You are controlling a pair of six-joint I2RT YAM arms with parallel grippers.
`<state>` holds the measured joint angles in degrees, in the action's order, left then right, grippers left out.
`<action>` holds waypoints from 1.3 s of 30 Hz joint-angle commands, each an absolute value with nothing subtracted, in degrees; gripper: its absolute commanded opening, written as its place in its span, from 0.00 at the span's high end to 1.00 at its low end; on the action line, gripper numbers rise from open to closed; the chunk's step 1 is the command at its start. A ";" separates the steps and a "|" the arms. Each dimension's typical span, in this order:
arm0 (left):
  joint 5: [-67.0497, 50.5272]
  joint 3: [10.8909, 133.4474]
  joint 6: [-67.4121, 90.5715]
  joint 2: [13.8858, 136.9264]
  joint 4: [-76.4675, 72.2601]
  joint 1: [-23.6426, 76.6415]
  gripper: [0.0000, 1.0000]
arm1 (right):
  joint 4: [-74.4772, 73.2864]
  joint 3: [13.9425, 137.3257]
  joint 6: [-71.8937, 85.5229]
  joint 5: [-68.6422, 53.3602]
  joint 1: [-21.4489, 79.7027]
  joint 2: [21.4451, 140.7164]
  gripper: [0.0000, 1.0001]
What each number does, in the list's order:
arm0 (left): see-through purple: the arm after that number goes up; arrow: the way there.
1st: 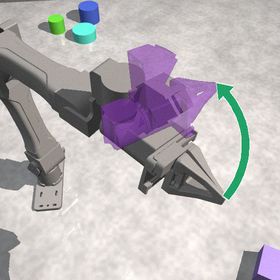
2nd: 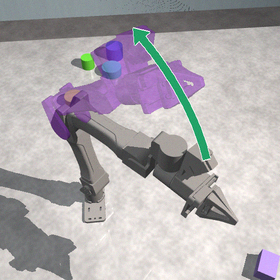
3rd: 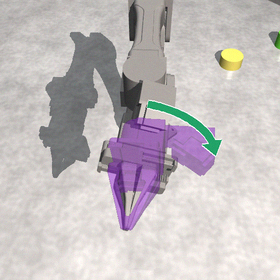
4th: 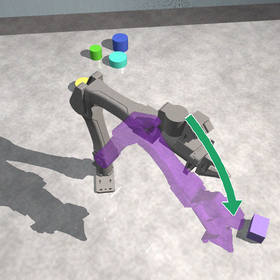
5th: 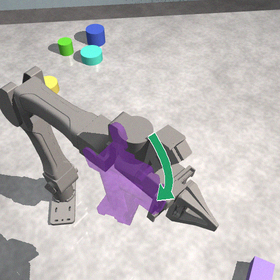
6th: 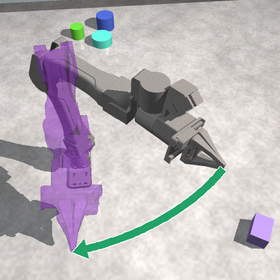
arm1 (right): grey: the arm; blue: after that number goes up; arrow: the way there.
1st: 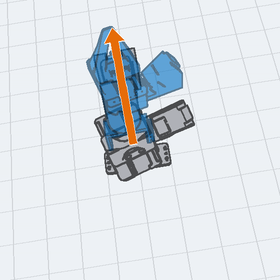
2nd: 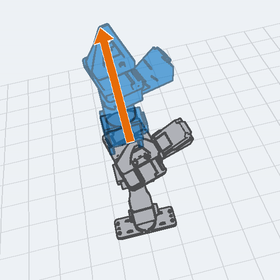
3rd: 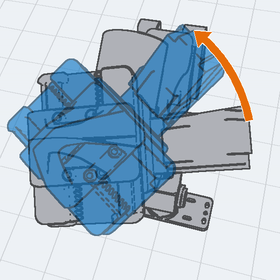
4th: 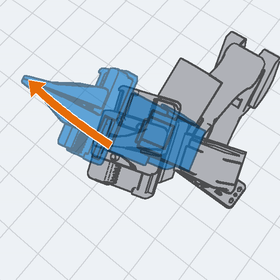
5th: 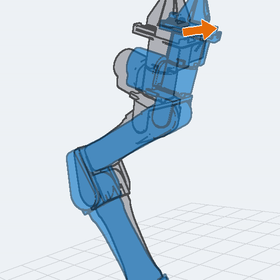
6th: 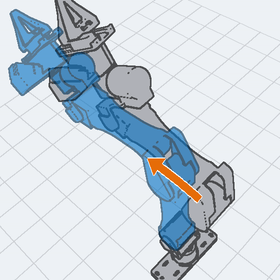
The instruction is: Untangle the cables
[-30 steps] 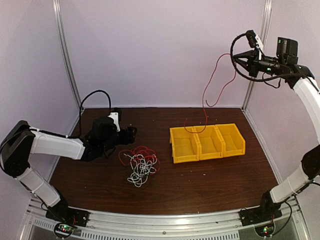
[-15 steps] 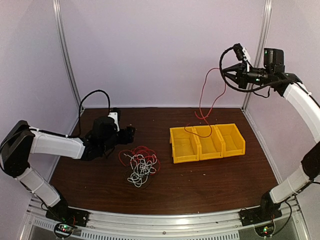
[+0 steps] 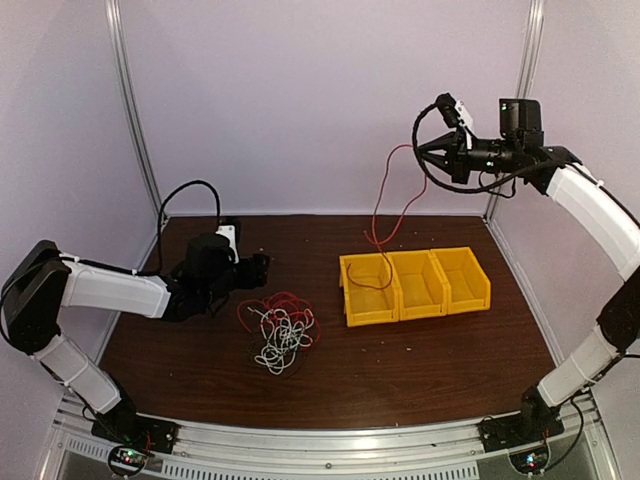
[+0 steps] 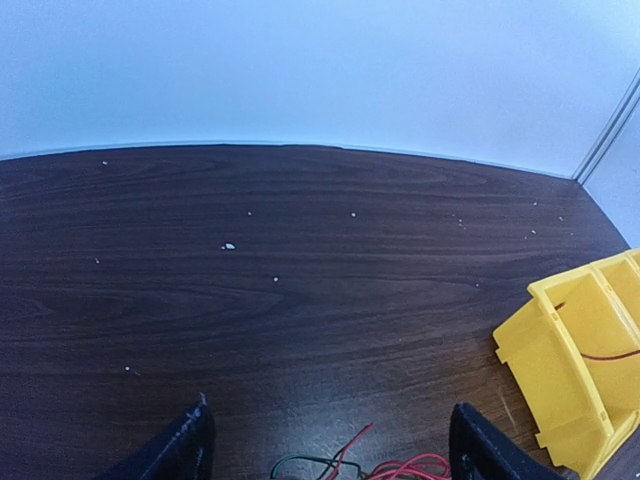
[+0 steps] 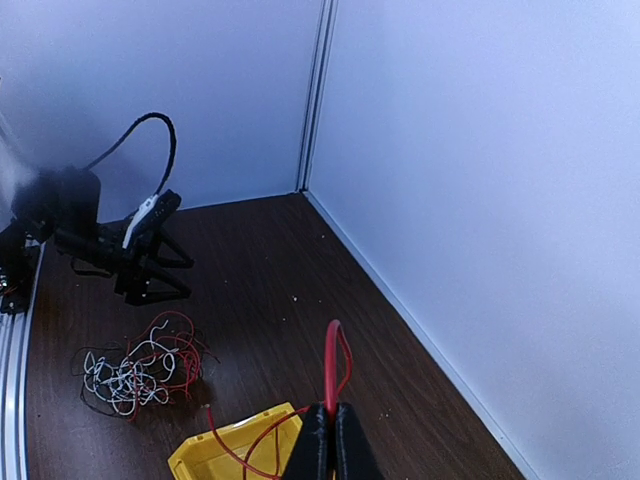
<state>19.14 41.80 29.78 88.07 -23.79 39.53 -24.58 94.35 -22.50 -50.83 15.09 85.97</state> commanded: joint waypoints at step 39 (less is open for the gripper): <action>-16.33 51.37 29.63 97.98 -28.04 39.29 0.26 | -24.41 77.52 -29.53 -24.37 30.73 107.03 1.00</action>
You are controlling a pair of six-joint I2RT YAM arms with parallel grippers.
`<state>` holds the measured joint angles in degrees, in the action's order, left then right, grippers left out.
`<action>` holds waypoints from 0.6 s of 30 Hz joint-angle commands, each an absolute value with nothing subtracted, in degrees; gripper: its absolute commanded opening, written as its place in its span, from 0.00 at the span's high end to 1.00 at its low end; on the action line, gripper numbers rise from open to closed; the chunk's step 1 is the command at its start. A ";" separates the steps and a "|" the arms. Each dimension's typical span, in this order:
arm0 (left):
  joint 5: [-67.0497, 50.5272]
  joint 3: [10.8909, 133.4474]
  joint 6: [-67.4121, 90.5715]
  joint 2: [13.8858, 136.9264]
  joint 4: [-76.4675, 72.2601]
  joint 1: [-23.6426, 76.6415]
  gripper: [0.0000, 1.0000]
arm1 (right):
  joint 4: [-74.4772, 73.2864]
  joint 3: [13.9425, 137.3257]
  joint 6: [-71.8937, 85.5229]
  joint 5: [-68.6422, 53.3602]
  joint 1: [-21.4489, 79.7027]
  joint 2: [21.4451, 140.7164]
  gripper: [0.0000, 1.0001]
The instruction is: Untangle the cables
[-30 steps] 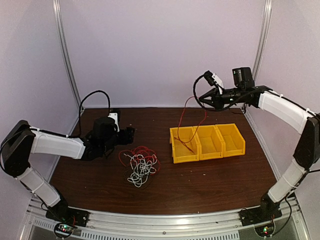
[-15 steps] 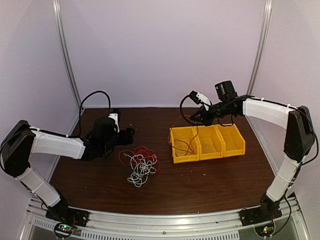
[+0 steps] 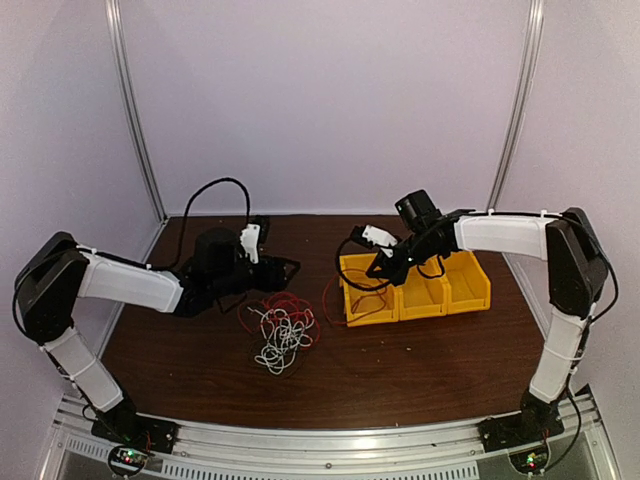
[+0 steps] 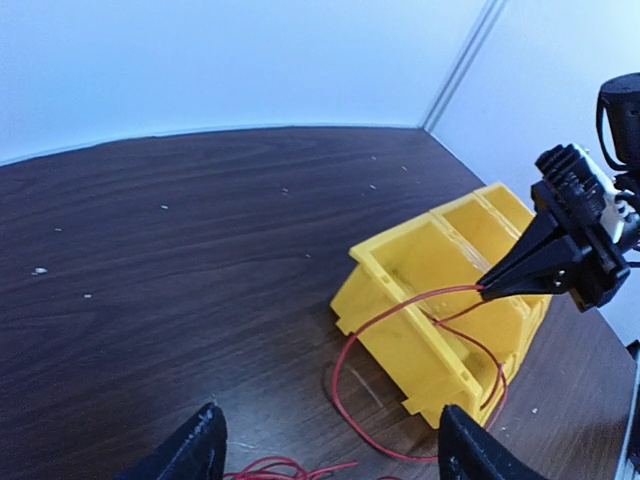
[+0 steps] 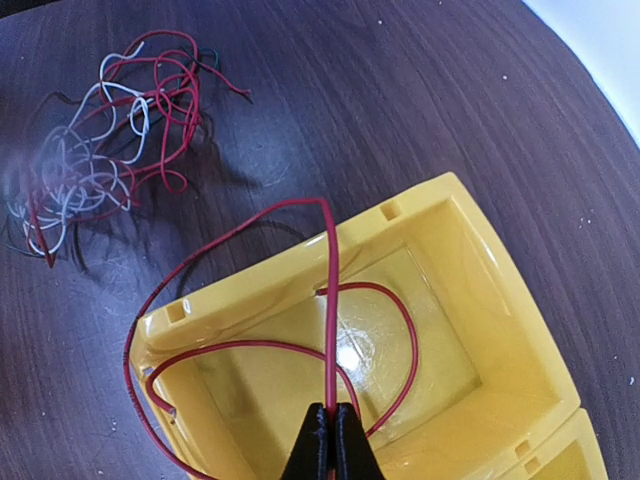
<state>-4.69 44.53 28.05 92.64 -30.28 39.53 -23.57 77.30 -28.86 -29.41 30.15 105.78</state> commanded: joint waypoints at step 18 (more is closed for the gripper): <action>-24.42 76.83 28.29 121.91 -5.19 39.11 0.33 | -20.93 76.09 -27.75 -20.46 30.93 106.53 1.00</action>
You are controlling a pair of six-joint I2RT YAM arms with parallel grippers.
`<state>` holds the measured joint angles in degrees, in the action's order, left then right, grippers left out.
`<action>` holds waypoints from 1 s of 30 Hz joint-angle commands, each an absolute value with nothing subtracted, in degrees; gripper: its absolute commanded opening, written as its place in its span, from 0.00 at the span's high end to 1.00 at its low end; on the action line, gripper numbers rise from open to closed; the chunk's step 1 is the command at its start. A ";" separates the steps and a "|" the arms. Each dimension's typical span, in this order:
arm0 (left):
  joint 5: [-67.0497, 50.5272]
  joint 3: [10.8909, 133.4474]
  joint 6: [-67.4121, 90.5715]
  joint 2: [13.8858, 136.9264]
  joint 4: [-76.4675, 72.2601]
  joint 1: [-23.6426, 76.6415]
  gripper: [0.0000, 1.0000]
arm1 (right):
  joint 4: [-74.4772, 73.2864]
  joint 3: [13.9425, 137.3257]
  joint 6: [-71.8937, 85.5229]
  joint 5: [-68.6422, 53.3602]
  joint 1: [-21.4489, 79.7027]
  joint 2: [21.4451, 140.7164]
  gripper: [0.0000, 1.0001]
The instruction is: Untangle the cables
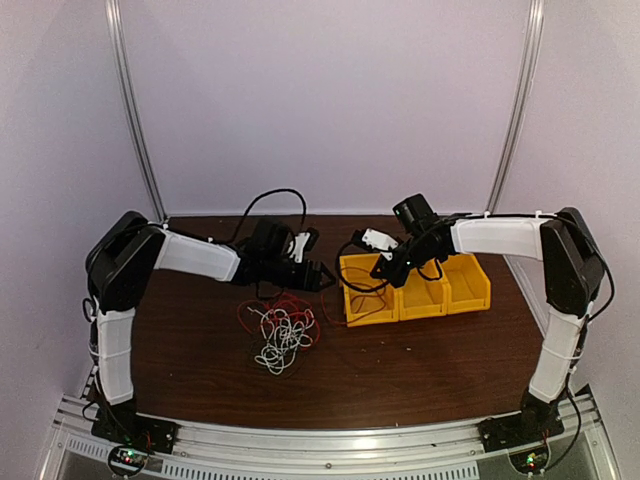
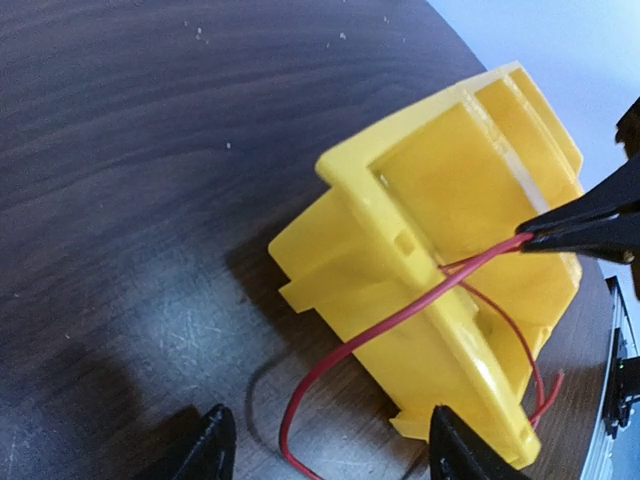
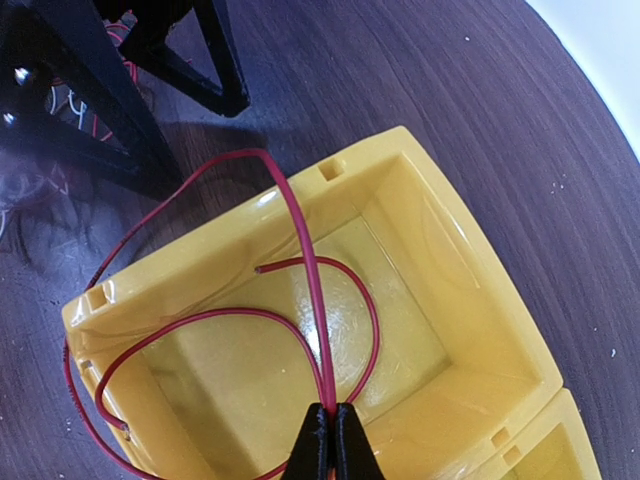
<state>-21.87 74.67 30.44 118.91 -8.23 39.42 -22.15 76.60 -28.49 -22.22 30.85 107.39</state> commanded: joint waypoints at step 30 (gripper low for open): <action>-30.09 72.72 34.45 113.27 -23.22 39.56 1.00 | -25.38 81.15 -24.63 -23.03 31.54 109.04 1.00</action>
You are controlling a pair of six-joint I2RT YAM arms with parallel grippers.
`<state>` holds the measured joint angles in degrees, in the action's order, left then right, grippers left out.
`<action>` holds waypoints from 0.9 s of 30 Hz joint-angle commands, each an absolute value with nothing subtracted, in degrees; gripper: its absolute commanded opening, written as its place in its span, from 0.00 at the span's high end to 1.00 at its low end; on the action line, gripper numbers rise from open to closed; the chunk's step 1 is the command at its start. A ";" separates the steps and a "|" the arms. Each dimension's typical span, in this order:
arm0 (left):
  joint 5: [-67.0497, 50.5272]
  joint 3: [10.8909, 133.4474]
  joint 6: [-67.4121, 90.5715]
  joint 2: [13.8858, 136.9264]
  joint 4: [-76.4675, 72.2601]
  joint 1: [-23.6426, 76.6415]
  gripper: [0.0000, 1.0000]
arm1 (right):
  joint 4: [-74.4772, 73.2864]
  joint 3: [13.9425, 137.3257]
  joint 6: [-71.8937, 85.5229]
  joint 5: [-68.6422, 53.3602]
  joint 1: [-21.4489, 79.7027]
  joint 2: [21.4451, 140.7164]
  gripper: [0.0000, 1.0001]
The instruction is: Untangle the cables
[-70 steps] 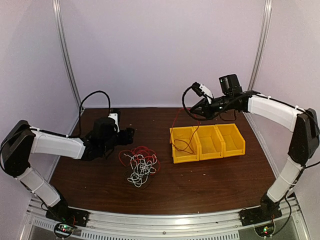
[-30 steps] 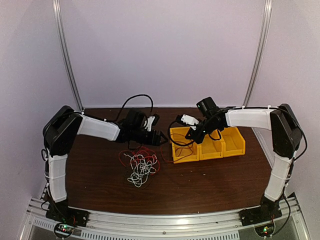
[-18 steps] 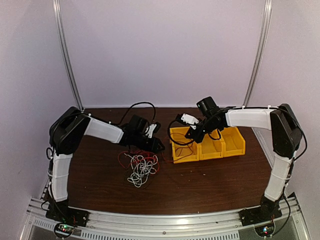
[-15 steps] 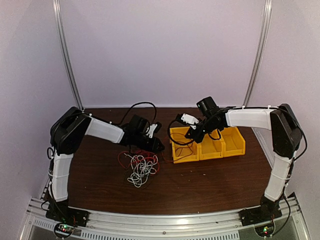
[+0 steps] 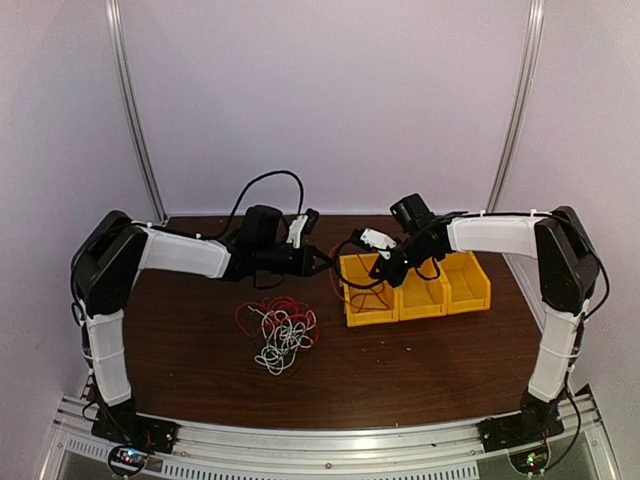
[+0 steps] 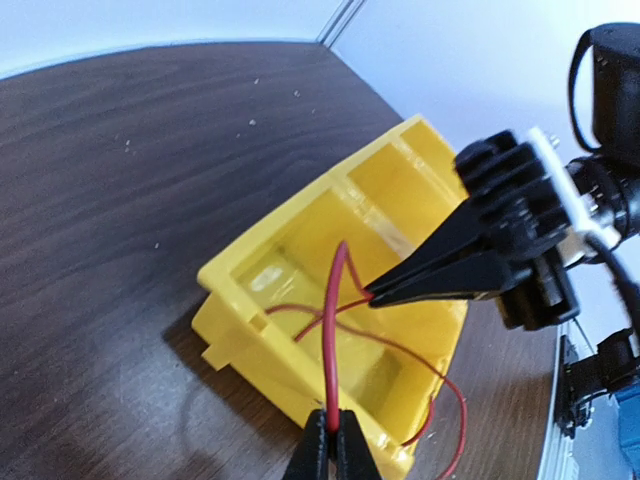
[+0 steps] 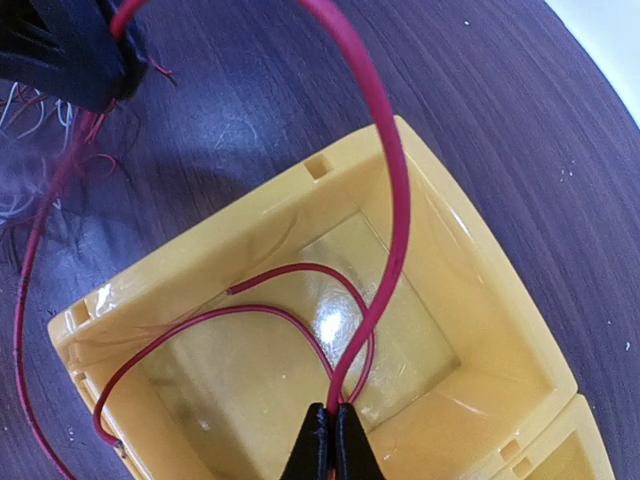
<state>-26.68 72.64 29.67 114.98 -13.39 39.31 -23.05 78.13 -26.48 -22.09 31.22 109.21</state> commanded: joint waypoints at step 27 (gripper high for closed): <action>3.24 76.37 19.34 122.34 -37.80 49.04 1.00 | -31.13 77.10 -24.65 -32.03 25.17 98.92 0.64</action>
<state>0.34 75.13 25.45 121.36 -34.50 47.59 -27.97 78.46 -22.57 -30.02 26.33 103.90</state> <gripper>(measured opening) 0.016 0.344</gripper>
